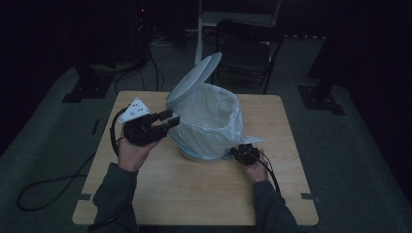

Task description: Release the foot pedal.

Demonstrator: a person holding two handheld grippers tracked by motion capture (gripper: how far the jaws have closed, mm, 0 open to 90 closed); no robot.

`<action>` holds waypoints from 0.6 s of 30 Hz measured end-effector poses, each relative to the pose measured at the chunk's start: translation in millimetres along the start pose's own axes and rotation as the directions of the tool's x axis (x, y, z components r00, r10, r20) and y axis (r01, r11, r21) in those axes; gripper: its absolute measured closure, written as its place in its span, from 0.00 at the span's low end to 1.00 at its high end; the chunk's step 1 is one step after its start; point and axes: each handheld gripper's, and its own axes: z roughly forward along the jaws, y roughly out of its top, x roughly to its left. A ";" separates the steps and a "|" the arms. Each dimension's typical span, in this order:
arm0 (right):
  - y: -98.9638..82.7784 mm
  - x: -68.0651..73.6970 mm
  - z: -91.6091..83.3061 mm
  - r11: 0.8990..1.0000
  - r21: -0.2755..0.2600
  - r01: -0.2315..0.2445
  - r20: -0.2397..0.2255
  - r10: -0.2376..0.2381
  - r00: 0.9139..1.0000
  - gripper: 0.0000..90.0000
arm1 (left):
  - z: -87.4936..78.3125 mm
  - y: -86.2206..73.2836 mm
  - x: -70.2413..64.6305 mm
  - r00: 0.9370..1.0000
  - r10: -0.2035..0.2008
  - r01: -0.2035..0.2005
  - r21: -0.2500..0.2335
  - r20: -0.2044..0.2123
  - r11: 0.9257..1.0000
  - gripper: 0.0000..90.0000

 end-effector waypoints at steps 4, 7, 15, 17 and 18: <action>0.6 0.2 0.1 1.000 0.002 0.000 0.000 0.000 1.000 1.00 | -1.0 -6.8 3.9 1.000 -0.011 0.011 0.007 -0.009 1.000 0.68; 0.7 0.3 0.1 1.000 0.004 0.002 0.001 -0.002 1.000 1.00 | -1.7 -11.7 6.9 1.000 -0.016 0.016 0.013 -0.017 1.000 0.68; 0.9 0.8 0.0 1.000 0.006 0.011 0.006 -0.011 1.000 1.00 | -4.2 -25.6 15.5 0.998 -0.054 0.055 0.028 -0.034 0.998 0.67; 1.1 1.2 0.1 1.000 0.007 0.010 0.007 -0.010 1.000 1.00 | -4.5 -27.9 17.0 0.998 -0.060 0.062 0.031 -0.035 0.998 0.67; 1.1 1.1 0.0 1.000 0.007 0.012 0.008 -0.012 1.000 1.00 | -4.8 -29.7 18.0 0.997 -0.065 0.067 0.034 -0.037 0.997 0.67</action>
